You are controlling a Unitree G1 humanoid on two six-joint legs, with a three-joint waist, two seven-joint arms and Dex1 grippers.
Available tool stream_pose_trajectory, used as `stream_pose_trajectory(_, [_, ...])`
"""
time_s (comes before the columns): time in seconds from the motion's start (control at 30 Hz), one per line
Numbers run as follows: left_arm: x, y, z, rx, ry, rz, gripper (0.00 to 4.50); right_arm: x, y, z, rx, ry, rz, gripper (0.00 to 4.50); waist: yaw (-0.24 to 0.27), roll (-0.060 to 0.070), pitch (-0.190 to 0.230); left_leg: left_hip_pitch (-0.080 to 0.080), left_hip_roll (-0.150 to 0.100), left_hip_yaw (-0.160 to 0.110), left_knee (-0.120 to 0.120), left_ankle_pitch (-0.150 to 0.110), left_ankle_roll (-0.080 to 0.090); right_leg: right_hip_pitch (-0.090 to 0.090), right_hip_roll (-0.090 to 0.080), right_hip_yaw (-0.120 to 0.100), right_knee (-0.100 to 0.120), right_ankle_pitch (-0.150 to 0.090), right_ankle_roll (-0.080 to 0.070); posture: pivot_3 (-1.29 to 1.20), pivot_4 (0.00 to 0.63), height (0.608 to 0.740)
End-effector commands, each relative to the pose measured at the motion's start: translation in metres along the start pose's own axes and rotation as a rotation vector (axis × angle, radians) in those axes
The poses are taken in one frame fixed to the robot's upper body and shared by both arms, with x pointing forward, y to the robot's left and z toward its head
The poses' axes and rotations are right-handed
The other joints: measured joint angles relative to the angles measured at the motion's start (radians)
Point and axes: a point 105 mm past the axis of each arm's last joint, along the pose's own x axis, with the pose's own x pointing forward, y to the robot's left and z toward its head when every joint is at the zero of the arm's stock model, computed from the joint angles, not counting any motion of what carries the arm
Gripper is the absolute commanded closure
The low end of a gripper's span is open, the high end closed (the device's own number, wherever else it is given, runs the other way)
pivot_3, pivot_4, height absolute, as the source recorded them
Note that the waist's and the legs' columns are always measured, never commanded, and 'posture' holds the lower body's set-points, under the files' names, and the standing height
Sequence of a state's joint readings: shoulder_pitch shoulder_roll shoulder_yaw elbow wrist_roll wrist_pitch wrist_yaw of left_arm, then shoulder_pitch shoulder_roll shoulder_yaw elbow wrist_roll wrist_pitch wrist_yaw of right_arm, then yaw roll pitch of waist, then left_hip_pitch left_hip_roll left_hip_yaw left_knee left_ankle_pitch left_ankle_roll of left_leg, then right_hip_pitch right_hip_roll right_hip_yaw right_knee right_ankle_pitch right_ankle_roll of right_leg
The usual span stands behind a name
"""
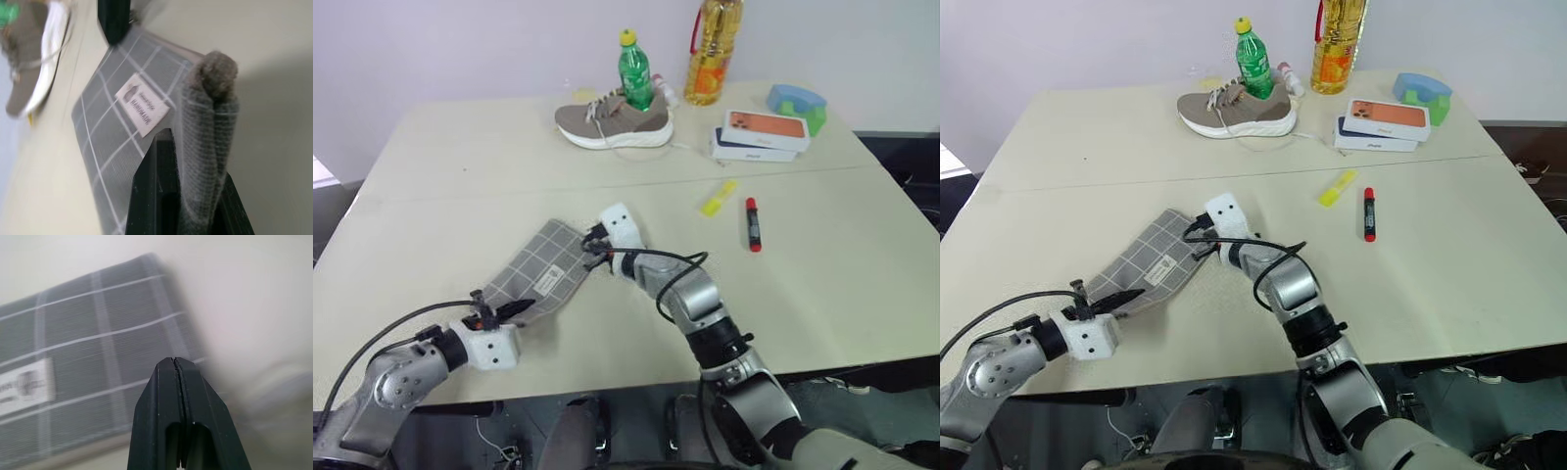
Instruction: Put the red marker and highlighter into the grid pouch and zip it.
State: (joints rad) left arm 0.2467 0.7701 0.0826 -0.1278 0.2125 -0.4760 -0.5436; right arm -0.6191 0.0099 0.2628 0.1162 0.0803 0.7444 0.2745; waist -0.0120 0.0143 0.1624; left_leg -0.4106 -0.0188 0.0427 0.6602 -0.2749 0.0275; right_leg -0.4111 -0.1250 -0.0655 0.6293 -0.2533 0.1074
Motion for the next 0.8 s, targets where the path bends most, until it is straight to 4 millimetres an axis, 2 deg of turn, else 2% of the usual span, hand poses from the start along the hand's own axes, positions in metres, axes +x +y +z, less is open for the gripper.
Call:
stream_pose_trajectory(0.03, [0.002,0.024,0.010,-0.092,-0.065,0.100,4.49,-0.036,-0.025,0.046,-0.104,-0.197,-0.007,4.25,0.003,0.000,0.001,-0.001,0.000,0.000,0.000,0.000,0.000,0.000,0.000,0.000,-0.001,0.000,0.000,0.00,0.150,0.740])
stream_pose_trajectory(0.1, [0.010,0.035,0.023,-0.099,-0.149,0.134,4.50,-0.061,-0.047,0.042,-0.181,-0.174,-0.036,3.65,0.004,-0.001,0.001,-0.005,0.000,0.000,0.000,0.000,0.001,-0.003,0.000,0.000,-0.001,0.000,0.000,0.00,0.150,0.740])
stream_pose_trajectory(0.17, [0.018,0.040,0.032,-0.108,-0.194,0.140,4.50,-0.076,-0.061,0.037,-0.201,-0.148,-0.064,2.66,0.002,-0.002,0.000,-0.011,-0.001,0.000,0.001,0.000,0.001,-0.004,0.000,-0.001,-0.001,0.000,0.000,0.00,0.150,0.740])
stream_pose_trajectory(0.3, [0.032,0.042,0.044,-0.111,-0.260,0.119,4.50,-0.093,-0.061,0.030,-0.279,-0.103,-0.021,0.52,-0.011,-0.002,0.001,-0.013,0.001,0.003,0.001,0.001,0.002,-0.007,0.002,-0.003,-0.001,0.000,0.001,0.00,0.150,0.740])
stream_pose_trajectory(0.5, [0.048,0.043,0.062,-0.127,-0.370,0.084,4.50,-0.094,-0.066,0.028,-0.265,-0.077,-0.048,0.52,-0.001,-0.005,0.003,-0.013,0.003,0.005,0.004,0.001,0.002,-0.007,0.006,-0.004,0.001,0.000,0.001,0.00,0.150,0.740])
stream_pose_trajectory(0.63, [0.052,0.043,0.070,-0.135,-0.416,0.067,4.50,-0.087,-0.067,0.026,-0.146,-0.073,-0.060,0.52,0.000,-0.006,0.003,-0.013,0.003,0.005,0.005,0.001,0.002,-0.006,0.006,-0.004,0.001,0.000,0.001,0.00,0.150,0.740])
stream_pose_trajectory(0.73, [0.053,0.042,0.071,-0.131,-0.428,0.054,4.50,-0.083,-0.069,0.024,-0.122,-0.067,-0.085,0.52,0.000,-0.006,0.003,-0.013,0.003,0.005,0.005,0.001,0.002,-0.006,0.006,-0.004,0.001,0.000,0.001,0.00,0.150,0.740])
stream_pose_trajectory(0.77, [0.053,0.041,0.071,-0.128,-0.430,0.050,4.50,-0.083,-0.069,0.025,-0.114,-0.074,-0.086,0.89,0.000,-0.006,0.003,-0.013,0.003,0.005,0.005,0.001,0.002,-0.006,0.006,-0.004,0.001,0.000,0.001,0.00,0.150,0.740])
stream_pose_trajectory(0.8, [0.053,0.041,0.071,-0.127,-0.430,0.048,4.50,-0.082,-0.069,0.026,-0.106,-0.080,-0.086,1.06,0.000,-0.006,0.003,-0.013,0.003,0.005,0.005,0.001,0.002,-0.006,0.006,-0.004,0.001,0.000,0.001,0.00,0.150,0.740])
